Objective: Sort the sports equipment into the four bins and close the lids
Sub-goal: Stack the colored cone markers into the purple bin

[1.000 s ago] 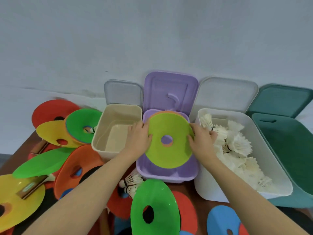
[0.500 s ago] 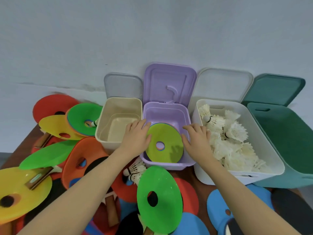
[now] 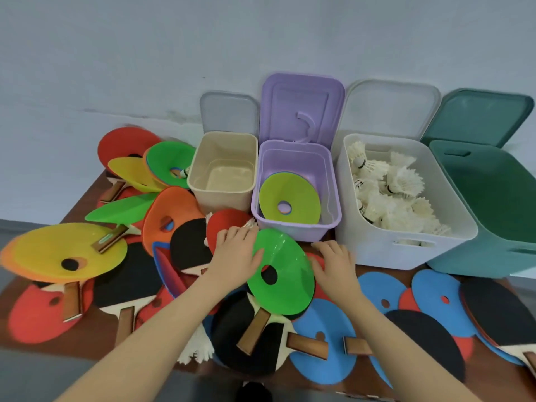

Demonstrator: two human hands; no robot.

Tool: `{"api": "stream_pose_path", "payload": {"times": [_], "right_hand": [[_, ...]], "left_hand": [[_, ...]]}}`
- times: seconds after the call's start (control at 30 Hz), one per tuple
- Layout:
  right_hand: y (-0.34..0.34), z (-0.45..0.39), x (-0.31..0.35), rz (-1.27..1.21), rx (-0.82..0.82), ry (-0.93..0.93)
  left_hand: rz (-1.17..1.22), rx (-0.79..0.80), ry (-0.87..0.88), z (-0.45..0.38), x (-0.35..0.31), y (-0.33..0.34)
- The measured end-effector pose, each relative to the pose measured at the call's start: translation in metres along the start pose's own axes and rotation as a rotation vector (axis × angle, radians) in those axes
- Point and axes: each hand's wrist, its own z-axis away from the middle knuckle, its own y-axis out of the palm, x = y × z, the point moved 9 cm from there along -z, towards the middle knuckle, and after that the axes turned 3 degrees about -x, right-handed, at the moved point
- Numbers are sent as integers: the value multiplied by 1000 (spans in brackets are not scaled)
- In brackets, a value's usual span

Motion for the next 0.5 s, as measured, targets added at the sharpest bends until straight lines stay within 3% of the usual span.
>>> {"api": "stream_pose_path", "payload": {"times": [0.1,0.2,0.37,0.5], "right_hand": [[32,19,-20,119,260,182],[54,37,-29,23,391,302],[48,52,-23,-206,296,393],[26,58,-11,-380,103,304]], "left_hand": [[-47,106,-77,16,1,20],[-81,123,-139,30,6,27],[-15,133,-188,51,11,32],[42,116,-195,57,6,28]]}}
